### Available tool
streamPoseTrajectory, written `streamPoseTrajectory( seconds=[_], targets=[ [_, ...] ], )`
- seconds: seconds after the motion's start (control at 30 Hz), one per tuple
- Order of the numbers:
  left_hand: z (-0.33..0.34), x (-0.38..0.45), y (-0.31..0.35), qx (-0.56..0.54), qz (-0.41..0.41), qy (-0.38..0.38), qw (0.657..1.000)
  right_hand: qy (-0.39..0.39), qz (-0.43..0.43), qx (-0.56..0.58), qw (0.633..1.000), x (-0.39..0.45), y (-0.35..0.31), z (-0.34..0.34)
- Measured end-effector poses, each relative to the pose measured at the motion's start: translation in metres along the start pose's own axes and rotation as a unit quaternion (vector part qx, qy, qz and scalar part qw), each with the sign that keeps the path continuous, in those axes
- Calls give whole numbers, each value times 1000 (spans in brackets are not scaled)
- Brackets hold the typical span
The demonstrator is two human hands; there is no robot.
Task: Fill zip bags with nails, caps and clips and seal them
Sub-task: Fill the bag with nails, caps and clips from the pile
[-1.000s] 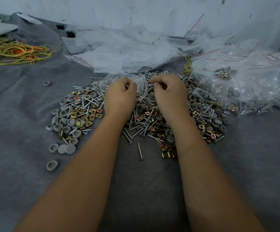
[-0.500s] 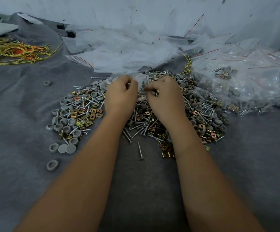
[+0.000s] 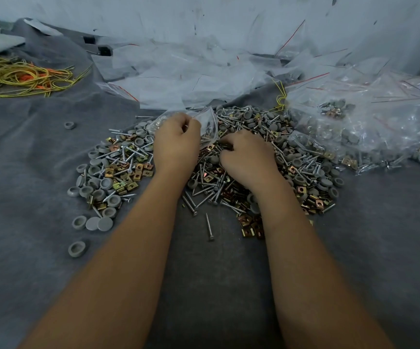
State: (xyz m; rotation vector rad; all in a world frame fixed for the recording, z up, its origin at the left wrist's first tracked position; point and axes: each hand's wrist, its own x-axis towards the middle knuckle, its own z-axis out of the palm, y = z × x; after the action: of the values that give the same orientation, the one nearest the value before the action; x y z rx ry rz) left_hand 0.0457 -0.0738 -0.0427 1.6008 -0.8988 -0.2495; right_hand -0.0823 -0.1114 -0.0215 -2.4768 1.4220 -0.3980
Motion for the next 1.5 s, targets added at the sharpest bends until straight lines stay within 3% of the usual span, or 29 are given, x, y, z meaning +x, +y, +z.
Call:
streamPoseTrajectory(
  seconds=[0.2, 0.7, 0.9, 1.1, 1.3, 1.5],
  targets=[
    [0, 0, 0, 6, 2, -3, 1000, 0, -5, -27, 1000, 0, 0, -1],
    [0, -1, -1, 7, 3, -9, 1000, 97, -13, 118, 988, -3, -1, -1],
    [1, 0, 0, 14, -9, -8, 1000, 171, -10, 154, 973, 1, 0, -2],
    [0, -3, 2, 25, -6, -20, 999, 185, -29, 251, 950, -4, -4, -5],
    [0, -4, 5, 66, 16, -39, 997, 167, -111, 189, 961, -2, -10, -2],
    [0, -5, 6, 56, 21, -39, 997, 188, -87, 179, 962, -3, -7, 1]
  ],
)
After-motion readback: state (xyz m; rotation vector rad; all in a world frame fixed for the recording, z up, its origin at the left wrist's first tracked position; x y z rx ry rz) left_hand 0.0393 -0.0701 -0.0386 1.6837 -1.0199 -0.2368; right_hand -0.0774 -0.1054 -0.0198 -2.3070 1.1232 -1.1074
